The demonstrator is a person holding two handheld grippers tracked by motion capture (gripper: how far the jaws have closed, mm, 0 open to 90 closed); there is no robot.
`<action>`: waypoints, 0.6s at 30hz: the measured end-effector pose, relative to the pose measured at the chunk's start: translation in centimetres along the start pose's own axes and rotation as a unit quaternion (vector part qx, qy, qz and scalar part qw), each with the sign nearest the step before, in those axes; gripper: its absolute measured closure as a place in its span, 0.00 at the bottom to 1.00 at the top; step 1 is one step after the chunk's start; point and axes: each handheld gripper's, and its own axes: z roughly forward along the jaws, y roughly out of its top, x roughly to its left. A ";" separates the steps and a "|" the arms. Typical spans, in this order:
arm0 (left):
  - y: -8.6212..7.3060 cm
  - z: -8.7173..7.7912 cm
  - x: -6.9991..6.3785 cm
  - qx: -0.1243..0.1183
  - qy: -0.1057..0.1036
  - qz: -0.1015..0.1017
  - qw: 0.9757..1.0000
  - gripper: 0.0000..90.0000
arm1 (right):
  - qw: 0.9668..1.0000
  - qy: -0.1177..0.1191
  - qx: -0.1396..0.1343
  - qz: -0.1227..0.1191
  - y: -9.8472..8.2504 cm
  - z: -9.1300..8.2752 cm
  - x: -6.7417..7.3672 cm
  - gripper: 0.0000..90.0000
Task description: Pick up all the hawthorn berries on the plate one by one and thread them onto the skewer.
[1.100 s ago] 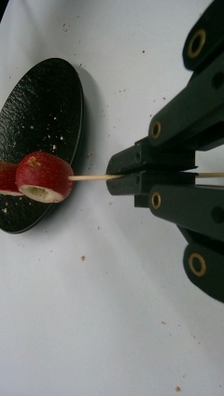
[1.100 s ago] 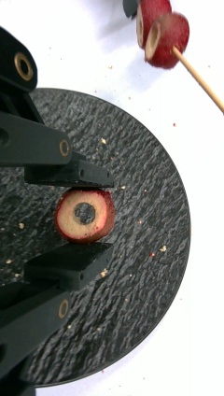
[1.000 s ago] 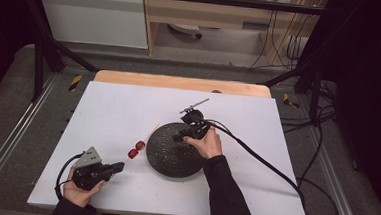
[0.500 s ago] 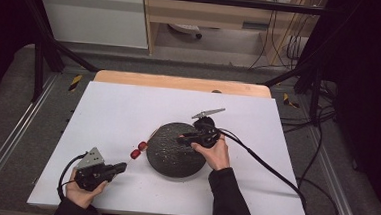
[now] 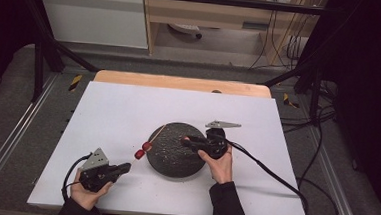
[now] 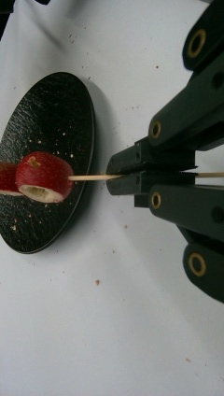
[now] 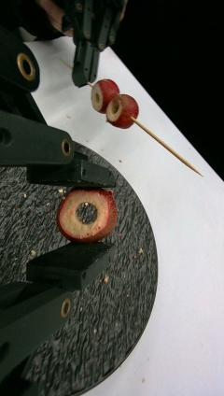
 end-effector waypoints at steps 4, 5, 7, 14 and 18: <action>0.2 0.3 -0.5 -0.002 0.000 0.002 1.000 0.99 | 0.999 0.006 -0.038 0.022 -1.0 -0.6 -0.3 0.70; 0.3 0.4 -0.6 -0.002 0.000 0.002 1.000 0.99 | 0.999 0.004 -0.042 0.024 -1.2 -0.7 -0.3 0.70; 0.4 0.6 -0.9 -0.002 -0.001 0.005 1.000 0.99 | 0.998 0.003 -0.057 0.033 -1.6 -0.9 -0.5 0.70; 1.1 1.1 -1.7 -0.007 0.001 0.008 1.000 0.99 | 0.993 0.001 -0.105 0.054 -2.5 -1.6 -0.7 0.70; 1.5 1.3 -2.0 -0.011 0.003 0.009 1.000 0.99 | 0.990 0.001 -0.123 0.064 -2.7 -1.8 -0.7 0.70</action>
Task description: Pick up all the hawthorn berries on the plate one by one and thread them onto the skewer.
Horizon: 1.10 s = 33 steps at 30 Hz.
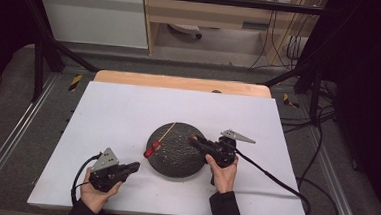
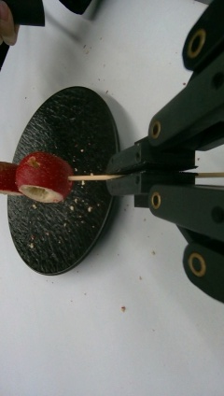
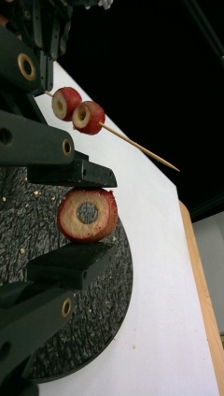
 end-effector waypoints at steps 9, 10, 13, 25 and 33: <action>1.0 0.7 -0.9 -0.004 0.001 0.003 1.000 0.99 | 0.999 0.002 -0.050 0.021 0.8 -0.4 0.2 0.70; 1.1 0.8 -0.9 -0.005 0.001 0.004 1.000 0.99 | 0.998 0.002 -0.057 0.021 0.9 -0.5 0.2 0.70; 1.3 0.9 -1.1 -0.007 0.002 0.004 1.000 0.99 | 0.997 0.003 -0.071 0.028 1.2 -0.6 0.2 0.70; 1.9 1.5 -2.1 -0.012 0.000 0.008 1.000 0.99 | 0.991 0.008 -0.120 0.057 2.8 -1.3 0.1 0.70; 2.3 2.1 -3.0 -0.012 -0.006 0.015 1.000 0.99 | 0.989 0.003 -0.133 0.065 3.3 -1.3 -0.2 0.70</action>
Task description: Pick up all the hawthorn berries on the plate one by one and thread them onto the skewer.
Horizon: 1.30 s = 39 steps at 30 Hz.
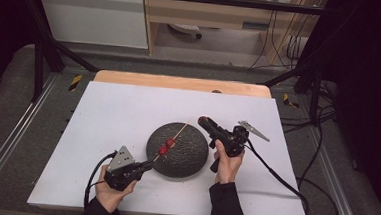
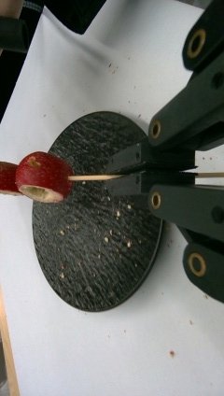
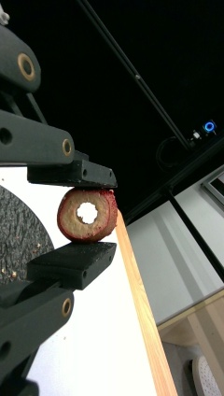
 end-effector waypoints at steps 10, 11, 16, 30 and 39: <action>0.4 0.6 -0.8 -0.003 -0.006 -0.002 1.000 0.99 | 1.000 -0.008 -0.027 0.012 0.7 0.3 -0.4 0.70; 0.5 0.7 -0.8 -0.003 -0.007 -0.001 1.000 0.99 | 0.999 -0.008 -0.030 0.015 0.7 0.3 -0.4 0.70; 0.9 1.0 -1.2 -0.004 -0.008 -0.003 1.000 0.99 | 0.999 -0.006 -0.041 0.019 0.8 0.5 -0.4 0.70; 1.5 1.9 -2.0 -0.007 -0.012 -0.012 1.000 0.99 | 0.997 0.004 -0.068 0.031 0.9 0.7 -0.4 0.70; 1.6 2.1 -2.1 -0.011 -0.013 -0.020 1.000 0.99 | 0.997 0.012 -0.070 0.038 0.7 0.8 -0.4 0.70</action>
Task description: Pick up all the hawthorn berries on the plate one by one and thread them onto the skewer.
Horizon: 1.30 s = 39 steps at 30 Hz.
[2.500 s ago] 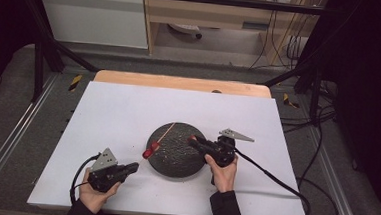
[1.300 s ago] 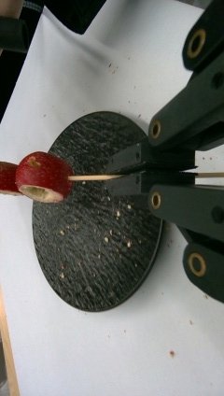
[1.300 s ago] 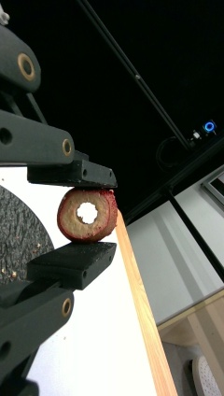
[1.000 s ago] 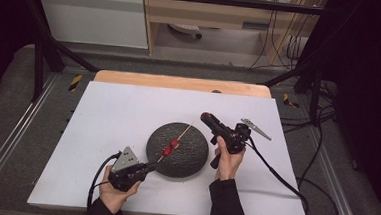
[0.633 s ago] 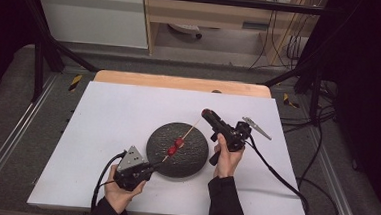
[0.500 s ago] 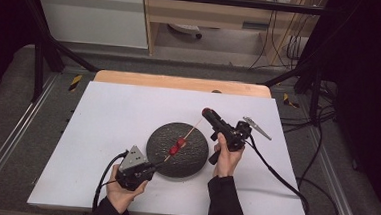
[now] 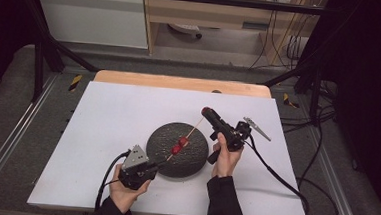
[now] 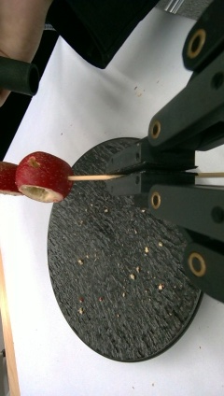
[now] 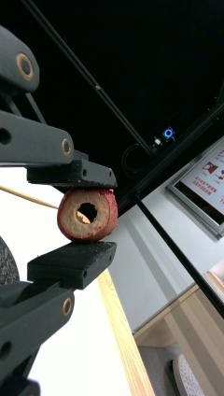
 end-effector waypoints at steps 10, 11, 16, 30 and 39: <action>0.3 0.5 -0.4 -0.010 0.002 -0.014 1.000 0.99 | 1.000 0.009 -0.006 0.018 -0.4 0.2 0.0 0.70; 0.3 0.5 -0.5 -0.012 0.002 -0.017 1.000 0.99 | 1.000 0.009 -0.007 0.020 -0.5 0.2 0.0 0.70; 0.5 0.6 -0.8 -0.020 0.007 -0.024 0.999 0.99 | 1.000 0.013 -0.009 0.026 -0.6 0.2 0.1 0.70; 1.7 1.6 -1.0 -0.021 0.012 -0.030 0.999 0.99 | 0.999 0.018 -0.001 0.029 -1.2 0.0 0.2 0.70; 2.5 2.3 -0.9 -0.018 0.011 -0.031 0.999 0.99 | 1.000 0.019 0.009 0.020 -1.4 -0.1 0.3 0.70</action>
